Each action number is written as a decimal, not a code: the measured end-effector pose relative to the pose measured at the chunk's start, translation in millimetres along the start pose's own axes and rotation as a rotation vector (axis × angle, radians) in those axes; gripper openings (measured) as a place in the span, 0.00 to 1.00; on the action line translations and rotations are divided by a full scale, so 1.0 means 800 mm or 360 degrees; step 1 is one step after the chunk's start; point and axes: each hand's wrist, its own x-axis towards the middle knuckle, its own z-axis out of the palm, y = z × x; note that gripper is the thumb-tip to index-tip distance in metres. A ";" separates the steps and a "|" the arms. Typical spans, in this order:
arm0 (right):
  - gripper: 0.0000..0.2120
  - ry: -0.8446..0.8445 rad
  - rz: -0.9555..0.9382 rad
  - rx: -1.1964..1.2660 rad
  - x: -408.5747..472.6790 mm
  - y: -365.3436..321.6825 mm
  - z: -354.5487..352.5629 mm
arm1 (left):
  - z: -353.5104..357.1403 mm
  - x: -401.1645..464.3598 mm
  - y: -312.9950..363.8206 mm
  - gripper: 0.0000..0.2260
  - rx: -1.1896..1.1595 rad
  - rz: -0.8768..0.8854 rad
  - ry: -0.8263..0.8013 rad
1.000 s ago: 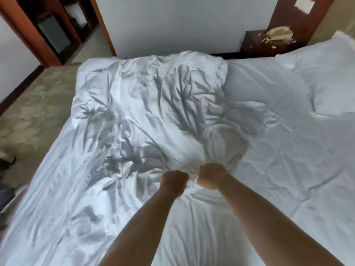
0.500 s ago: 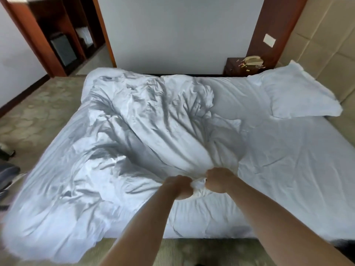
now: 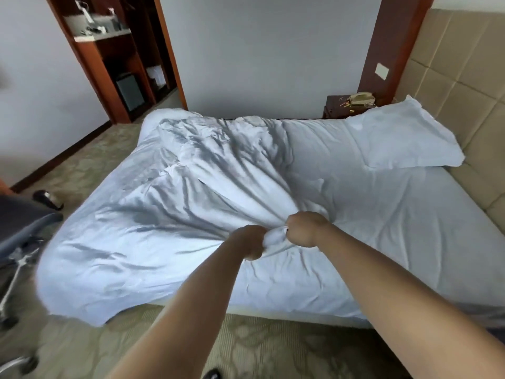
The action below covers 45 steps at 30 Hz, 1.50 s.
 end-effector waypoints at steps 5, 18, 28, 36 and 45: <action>0.15 0.0062 -0.0064 0.0063 -0.073 0.043 0.002 | 0.009 -0.032 0.071 0.20 0.0066 -0.0032 0.0014; 0.22 -0.0216 -0.0370 -0.0131 -0.060 0.027 0.067 | 0.081 -0.045 0.048 0.15 0.0195 -0.0228 -0.0124; 0.13 -0.0186 -0.0264 -0.0362 -0.046 0.053 0.066 | 0.087 0.003 0.065 0.17 0.0229 -0.0233 0.0031; 0.15 0.0135 -0.0376 -0.0346 -0.079 0.095 0.001 | 0.019 0.002 0.115 0.17 0.0110 -0.0384 0.0138; 0.14 0.0187 -0.0440 -0.0357 -0.149 0.211 -0.050 | -0.022 -0.008 0.258 0.16 0.0220 -0.0342 0.0253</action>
